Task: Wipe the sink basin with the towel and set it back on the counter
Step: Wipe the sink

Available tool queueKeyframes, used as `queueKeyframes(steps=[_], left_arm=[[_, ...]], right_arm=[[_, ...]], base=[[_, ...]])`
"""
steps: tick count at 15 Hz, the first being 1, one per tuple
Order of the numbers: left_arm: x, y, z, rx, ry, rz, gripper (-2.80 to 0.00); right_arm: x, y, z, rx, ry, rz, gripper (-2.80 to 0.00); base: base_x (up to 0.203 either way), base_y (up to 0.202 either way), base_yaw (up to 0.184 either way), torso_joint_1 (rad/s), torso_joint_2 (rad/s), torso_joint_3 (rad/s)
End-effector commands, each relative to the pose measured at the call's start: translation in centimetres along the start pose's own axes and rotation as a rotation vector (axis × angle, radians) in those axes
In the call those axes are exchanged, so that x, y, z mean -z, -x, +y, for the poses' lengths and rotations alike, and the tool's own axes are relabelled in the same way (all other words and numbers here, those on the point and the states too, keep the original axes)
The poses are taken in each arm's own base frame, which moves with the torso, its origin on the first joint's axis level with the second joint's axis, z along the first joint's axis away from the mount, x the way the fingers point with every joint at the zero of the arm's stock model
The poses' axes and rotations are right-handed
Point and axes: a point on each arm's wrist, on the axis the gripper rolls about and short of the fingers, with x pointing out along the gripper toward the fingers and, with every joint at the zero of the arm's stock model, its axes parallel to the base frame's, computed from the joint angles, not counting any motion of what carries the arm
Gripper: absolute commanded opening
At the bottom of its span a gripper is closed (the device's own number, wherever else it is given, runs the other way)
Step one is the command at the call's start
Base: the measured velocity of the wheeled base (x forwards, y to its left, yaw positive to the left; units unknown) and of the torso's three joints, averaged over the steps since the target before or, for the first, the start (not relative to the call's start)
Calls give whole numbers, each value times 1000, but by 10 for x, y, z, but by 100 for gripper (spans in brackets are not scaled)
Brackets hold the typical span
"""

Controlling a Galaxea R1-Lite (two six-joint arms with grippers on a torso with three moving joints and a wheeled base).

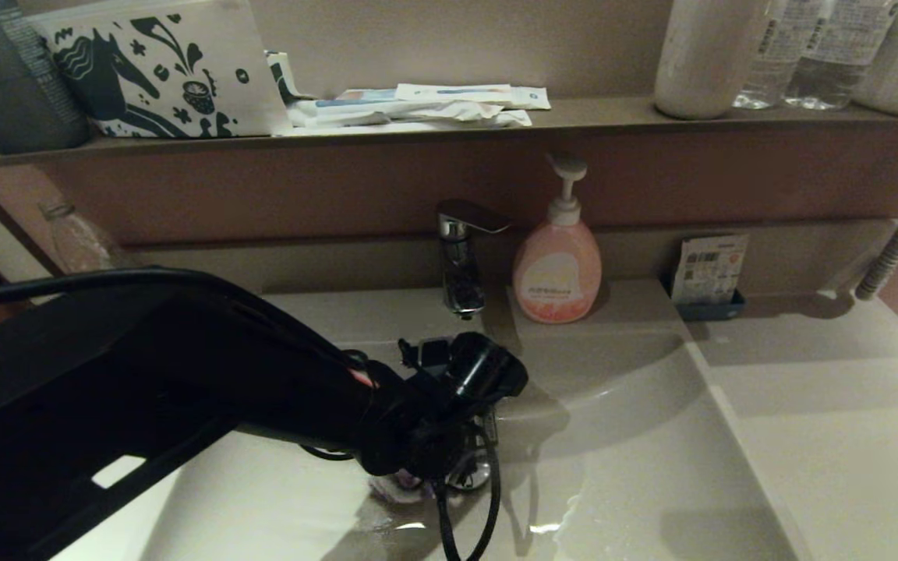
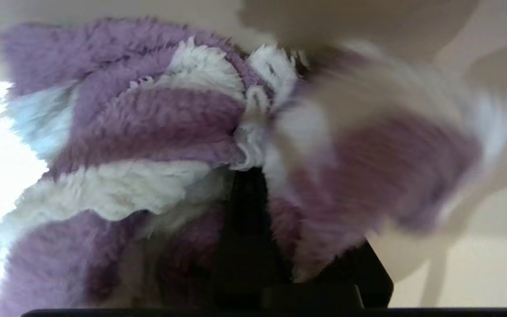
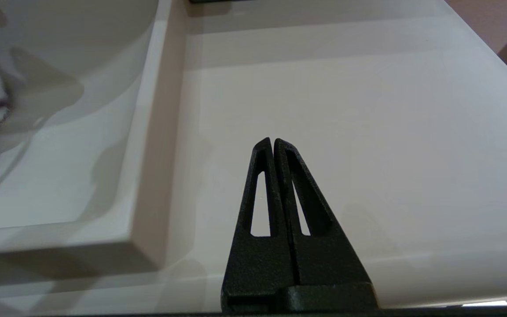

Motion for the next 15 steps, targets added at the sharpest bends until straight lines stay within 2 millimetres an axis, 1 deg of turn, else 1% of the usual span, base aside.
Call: queueKeyframes(steps=[1,4,5,10,13,15], left_arm=[[-1,1,-13,36,2,-12,-280],[0,10,-26,105,-14,36,-280],[0,9,-30,112,-13,41,-280],[8,-2,-52,134,-26,39,-280],[9,-11,-68,141,-35,37,-280],[8,-12,-79,146,-44,41,-280]], right_arm=[[0,0,0,0,0,1,-280],[0,0,0,0,0,1,-280],[0,0,0,0,0,1,-280],[0,0,0,0,0,1,-280],[0,0,0,0,0,1,-280],[0,0,0,0,0,1,-280]], base=[[0,0,0,0,0,0],[0,0,0,0,0,0],[0,0,0,0,0,0],[0,0,0,0,0,0],[0,0,0,0,0,0],[0,0,0,0,0,0]])
